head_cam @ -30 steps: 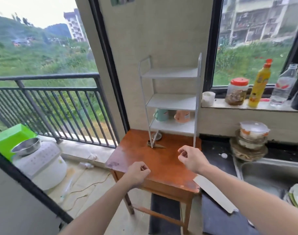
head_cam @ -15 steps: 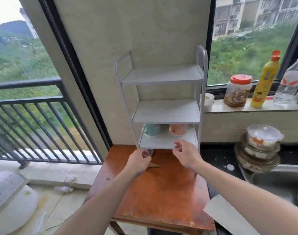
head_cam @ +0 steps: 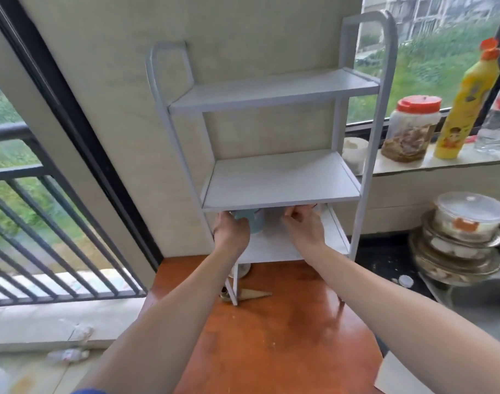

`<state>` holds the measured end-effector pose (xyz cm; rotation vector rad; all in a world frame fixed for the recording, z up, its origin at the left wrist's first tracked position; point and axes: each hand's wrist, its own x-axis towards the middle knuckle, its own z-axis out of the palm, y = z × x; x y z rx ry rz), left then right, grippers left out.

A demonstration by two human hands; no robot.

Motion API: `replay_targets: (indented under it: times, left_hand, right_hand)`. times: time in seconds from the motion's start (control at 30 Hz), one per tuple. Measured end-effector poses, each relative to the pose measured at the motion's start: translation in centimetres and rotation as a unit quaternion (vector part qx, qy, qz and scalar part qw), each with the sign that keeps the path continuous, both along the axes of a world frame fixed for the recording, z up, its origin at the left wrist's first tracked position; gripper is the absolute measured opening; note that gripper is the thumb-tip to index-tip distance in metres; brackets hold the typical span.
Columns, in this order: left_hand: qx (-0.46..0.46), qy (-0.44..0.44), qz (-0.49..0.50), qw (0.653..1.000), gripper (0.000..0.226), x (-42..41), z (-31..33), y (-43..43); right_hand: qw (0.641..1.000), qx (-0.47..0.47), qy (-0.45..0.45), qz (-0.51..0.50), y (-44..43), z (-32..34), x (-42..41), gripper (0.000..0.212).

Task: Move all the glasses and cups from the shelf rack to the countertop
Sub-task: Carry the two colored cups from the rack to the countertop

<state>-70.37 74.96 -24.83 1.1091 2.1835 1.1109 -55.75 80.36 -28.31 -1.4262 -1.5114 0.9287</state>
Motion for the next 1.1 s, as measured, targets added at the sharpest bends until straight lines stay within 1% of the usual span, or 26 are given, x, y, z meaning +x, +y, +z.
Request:
replay_targets:
  times: [0.07, 0.17, 0.23, 0.33, 0.47, 0.53, 0.63, 0.73, 0.83, 0.93, 1.03, 1.1]
  left_hand:
    - [0.0, -0.046, 0.006, 0.999, 0.032, -0.4, -0.1, 0.4]
    - [-0.011, -0.07, -0.024, 0.997, 0.015, -0.5, 0.0, 0.1]
    - [-0.032, -0.085, -0.041, 0.995, 0.015, -0.8, 0.5, -0.3]
    - [-0.055, -0.14, -0.049, 0.987, 0.021, -1.3, 1.0, -1.2]
    - [-0.035, -0.236, -0.035, 0.971, 0.015, -0.9, 0.9, -3.3]
    - [-0.025, -0.269, -0.024, 0.963, 0.015, -0.3, 0.9, -4.5]
    - [-0.005, -0.28, -0.006, 0.96, 0.012, 0.7, 1.2, -6.2]
    - [0.02, -0.294, 0.001, 0.956, 0.006, 1.4, 1.5, -8.2]
    - [0.018, -0.301, -0.009, 0.953, 0.004, 2.0, 1.9, -10.2]
    - [0.002, -0.294, -0.046, 0.955, 0.006, 3.1, 2.0, -11.9]
    - [-0.036, -0.275, -0.087, 0.957, 0.007, 5.3, 1.0, -13.9]
    - [-0.069, -0.252, -0.109, 0.959, 0.012, 7.3, 0.0, -15.3]
  right_hand:
    - [0.999, -0.02, 0.027, -0.023, 0.3, 0.0, -0.3, 0.013]
    - [0.994, -0.065, 0.079, -0.04, -0.1, 0.3, 0.2, 0.014]
    - [0.99, -0.083, 0.108, -0.048, -0.8, 0.6, 0.9, 0.013]
    - [0.982, -0.134, 0.127, -0.037, -2.0, 1.5, 2.5, 0.022]
    - [0.975, -0.197, 0.099, 0.016, -3.9, 2.4, 4.8, 0.025]
    - [0.975, -0.203, 0.087, 0.028, -5.1, 2.6, 5.9, 0.026]
    - [0.979, -0.188, 0.068, 0.039, -7.2, 2.6, 7.2, 0.027]
    - [0.977, -0.181, 0.099, 0.051, -9.7, 2.8, 8.3, 0.033]
    - [0.978, -0.167, 0.117, 0.051, -12.6, 3.3, 9.9, 0.033]
    - [0.981, -0.147, 0.121, 0.039, -15.9, 3.9, 11.7, 0.035]
    - [0.978, -0.155, 0.136, 0.023, -19.8, 4.1, 13.9, 0.035]
    - [0.977, -0.169, 0.128, 0.011, -22.6, 3.9, 15.8, 0.035]
